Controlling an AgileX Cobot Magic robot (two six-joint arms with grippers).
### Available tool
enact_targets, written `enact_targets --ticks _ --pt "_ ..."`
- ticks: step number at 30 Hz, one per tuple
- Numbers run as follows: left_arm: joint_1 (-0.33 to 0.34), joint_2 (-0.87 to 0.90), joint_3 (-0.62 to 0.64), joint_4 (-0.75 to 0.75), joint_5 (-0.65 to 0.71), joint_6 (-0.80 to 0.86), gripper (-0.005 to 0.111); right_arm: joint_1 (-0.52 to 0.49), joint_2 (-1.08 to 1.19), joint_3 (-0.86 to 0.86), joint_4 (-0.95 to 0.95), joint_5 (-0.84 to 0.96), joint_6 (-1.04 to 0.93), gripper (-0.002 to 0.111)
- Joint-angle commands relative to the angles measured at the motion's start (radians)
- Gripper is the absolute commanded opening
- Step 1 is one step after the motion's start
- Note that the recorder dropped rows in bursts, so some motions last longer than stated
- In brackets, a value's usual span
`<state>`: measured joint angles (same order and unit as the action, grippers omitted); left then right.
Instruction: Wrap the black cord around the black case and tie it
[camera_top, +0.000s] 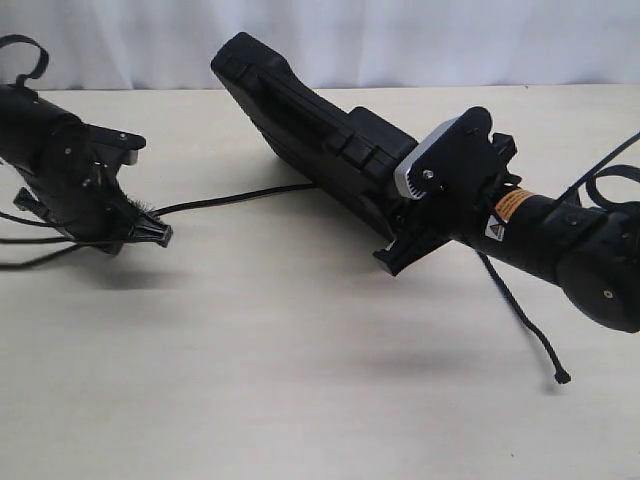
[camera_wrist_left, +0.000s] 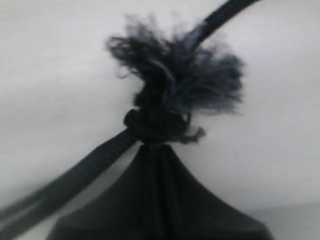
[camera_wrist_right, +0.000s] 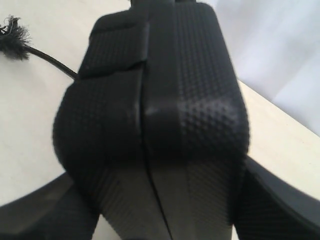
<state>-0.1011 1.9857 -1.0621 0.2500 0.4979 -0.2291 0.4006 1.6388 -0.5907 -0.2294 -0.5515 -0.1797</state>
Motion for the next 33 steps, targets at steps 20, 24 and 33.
enact_targets --ticks 20,24,33 --pt "0.053 -0.03 -0.235 -0.255 0.386 -0.082 0.0 -0.003 0.003 0.01 0.031 0.063 0.038 0.004" --pt "0.053 -0.028 -0.235 -0.255 0.348 -0.226 0.0 -0.003 0.003 0.01 0.031 0.063 0.038 0.004" --pt "0.053 -0.022 -0.235 -0.098 0.345 -0.536 0.0 -0.003 0.003 0.01 0.031 0.06 0.038 0.004"
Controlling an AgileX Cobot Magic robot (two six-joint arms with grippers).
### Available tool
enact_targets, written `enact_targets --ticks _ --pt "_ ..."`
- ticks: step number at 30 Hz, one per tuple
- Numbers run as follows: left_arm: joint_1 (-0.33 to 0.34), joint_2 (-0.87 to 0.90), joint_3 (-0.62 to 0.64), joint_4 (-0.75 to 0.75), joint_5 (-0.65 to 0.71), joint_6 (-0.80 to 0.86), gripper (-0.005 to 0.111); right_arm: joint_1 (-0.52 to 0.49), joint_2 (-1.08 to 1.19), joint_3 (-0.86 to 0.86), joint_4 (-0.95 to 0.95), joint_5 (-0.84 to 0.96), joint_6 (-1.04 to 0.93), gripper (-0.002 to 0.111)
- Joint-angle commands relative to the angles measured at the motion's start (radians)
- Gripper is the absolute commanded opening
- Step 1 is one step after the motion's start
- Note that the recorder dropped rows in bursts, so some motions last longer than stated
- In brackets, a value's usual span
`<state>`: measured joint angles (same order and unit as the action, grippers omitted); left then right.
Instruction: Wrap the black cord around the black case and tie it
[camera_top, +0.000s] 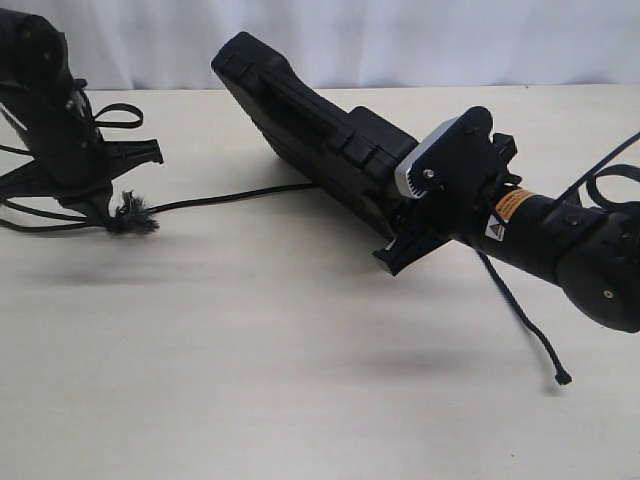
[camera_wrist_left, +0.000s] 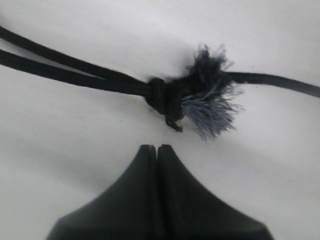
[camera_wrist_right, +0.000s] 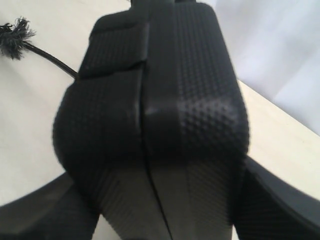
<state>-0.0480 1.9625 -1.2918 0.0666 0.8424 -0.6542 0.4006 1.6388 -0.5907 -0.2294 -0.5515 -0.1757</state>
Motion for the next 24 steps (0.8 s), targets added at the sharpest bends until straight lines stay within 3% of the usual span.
enact_targets --ticks 1,10,18,24 --pt "0.0 0.001 -0.005 0.092 0.009 -0.137 0.0 -0.003 0.003 0.01 0.031 0.06 0.034 0.004" --pt "0.0 0.001 -0.005 0.105 -0.007 -0.191 0.0 -0.003 0.003 0.01 0.031 0.073 0.044 0.004" --pt "0.0 0.001 -0.005 0.052 -0.177 -0.189 0.0 -0.003 0.003 0.01 0.031 0.068 0.059 0.004" --pt "0.0 0.001 -0.005 0.054 -0.209 -0.189 0.0 -0.003 0.003 0.01 0.031 0.087 0.065 0.004"
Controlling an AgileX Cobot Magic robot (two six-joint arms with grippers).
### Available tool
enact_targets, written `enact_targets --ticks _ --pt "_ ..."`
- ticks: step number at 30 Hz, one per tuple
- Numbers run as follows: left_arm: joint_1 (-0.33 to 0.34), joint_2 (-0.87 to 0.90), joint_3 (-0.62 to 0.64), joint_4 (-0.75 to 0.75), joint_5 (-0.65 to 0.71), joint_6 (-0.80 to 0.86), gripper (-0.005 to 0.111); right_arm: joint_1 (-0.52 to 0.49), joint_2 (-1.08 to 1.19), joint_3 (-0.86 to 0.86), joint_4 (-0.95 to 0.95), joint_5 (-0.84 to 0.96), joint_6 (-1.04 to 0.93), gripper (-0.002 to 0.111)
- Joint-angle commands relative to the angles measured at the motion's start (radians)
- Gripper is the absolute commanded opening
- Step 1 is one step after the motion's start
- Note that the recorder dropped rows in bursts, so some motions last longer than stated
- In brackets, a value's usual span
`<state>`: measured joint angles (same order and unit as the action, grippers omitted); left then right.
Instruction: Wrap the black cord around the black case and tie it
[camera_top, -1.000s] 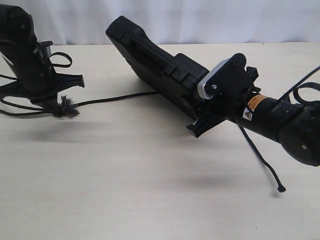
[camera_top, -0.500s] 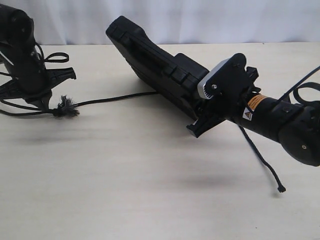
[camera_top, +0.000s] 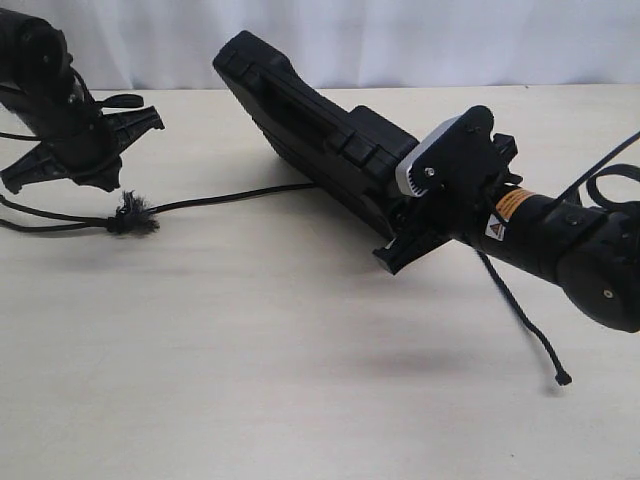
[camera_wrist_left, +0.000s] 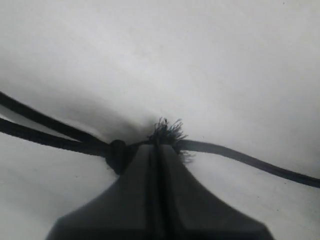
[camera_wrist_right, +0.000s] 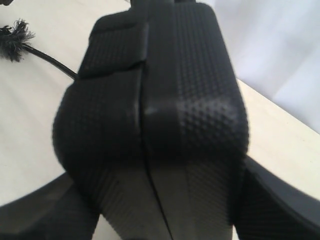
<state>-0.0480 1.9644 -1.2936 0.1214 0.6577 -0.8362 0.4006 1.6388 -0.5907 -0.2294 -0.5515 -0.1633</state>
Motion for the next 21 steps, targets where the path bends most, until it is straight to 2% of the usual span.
enact_targets --ticks 1,12,19,21 --pt "0.0 -0.001 -0.003 -0.005 -0.03 -0.007 0.0 -0.003 0.003 0.01 0.031 0.095 0.055 0.004" --pt "0.0 -0.001 -0.003 -0.014 -0.156 -0.028 0.0 -0.003 0.003 0.01 0.031 0.11 0.055 0.004" --pt "0.0 -0.001 -0.003 -0.218 0.089 -0.059 0.0 -0.003 0.003 0.01 0.031 0.107 0.055 0.004" --pt "0.0 -0.001 -0.003 -0.244 0.099 -0.059 0.0 -0.003 0.003 0.01 0.031 0.107 0.055 0.004"
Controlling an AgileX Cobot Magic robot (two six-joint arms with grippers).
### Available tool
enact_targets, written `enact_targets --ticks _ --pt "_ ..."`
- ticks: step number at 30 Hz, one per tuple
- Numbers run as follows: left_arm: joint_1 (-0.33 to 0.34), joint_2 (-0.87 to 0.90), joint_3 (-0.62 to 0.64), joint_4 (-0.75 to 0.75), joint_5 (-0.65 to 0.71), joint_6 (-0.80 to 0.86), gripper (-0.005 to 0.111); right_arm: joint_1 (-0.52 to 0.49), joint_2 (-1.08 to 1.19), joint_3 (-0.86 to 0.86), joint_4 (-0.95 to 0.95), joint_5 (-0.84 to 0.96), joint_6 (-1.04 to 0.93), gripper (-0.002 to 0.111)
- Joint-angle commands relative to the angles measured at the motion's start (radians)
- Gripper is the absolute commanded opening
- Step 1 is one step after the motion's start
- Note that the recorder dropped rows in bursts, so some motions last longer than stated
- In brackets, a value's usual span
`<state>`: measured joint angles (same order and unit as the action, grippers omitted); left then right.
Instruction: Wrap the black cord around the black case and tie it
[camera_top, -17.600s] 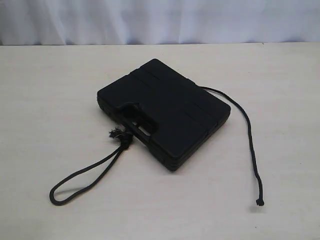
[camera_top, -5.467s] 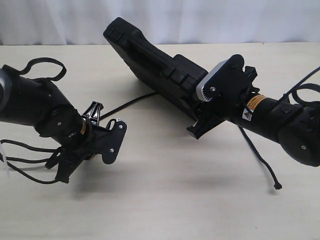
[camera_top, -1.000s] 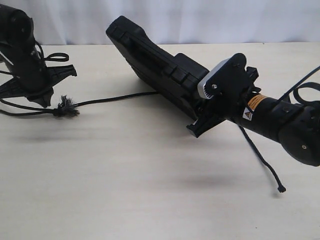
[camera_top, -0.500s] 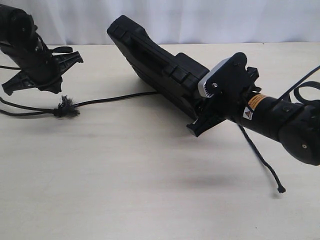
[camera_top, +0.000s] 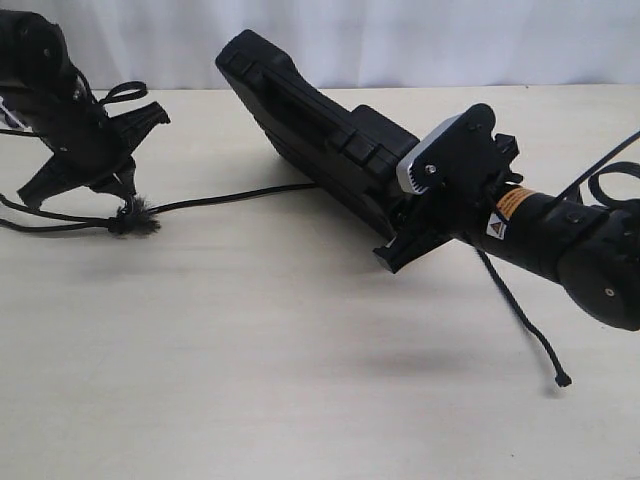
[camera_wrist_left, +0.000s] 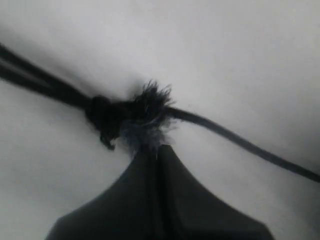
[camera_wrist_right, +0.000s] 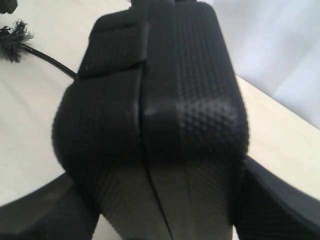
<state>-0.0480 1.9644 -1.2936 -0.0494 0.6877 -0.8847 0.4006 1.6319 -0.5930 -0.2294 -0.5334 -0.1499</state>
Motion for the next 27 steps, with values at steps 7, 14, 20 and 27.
enact_targets --ticks 7,14,20,27 --pt "0.0 -0.001 -0.003 -0.041 0.105 -0.002 0.001 -0.003 0.01 0.012 0.031 0.089 0.041 0.004" --pt "0.0 -0.001 -0.003 -0.039 0.146 -0.087 0.02 -0.003 0.01 0.012 0.031 0.089 0.041 0.004" --pt "0.0 -0.001 -0.003 -0.041 0.189 -0.232 0.036 -0.003 0.01 0.012 0.031 0.089 0.041 0.004" --pt "0.0 -0.001 -0.003 0.005 0.171 -0.428 0.053 -0.003 0.01 0.012 0.031 0.089 0.041 0.004"
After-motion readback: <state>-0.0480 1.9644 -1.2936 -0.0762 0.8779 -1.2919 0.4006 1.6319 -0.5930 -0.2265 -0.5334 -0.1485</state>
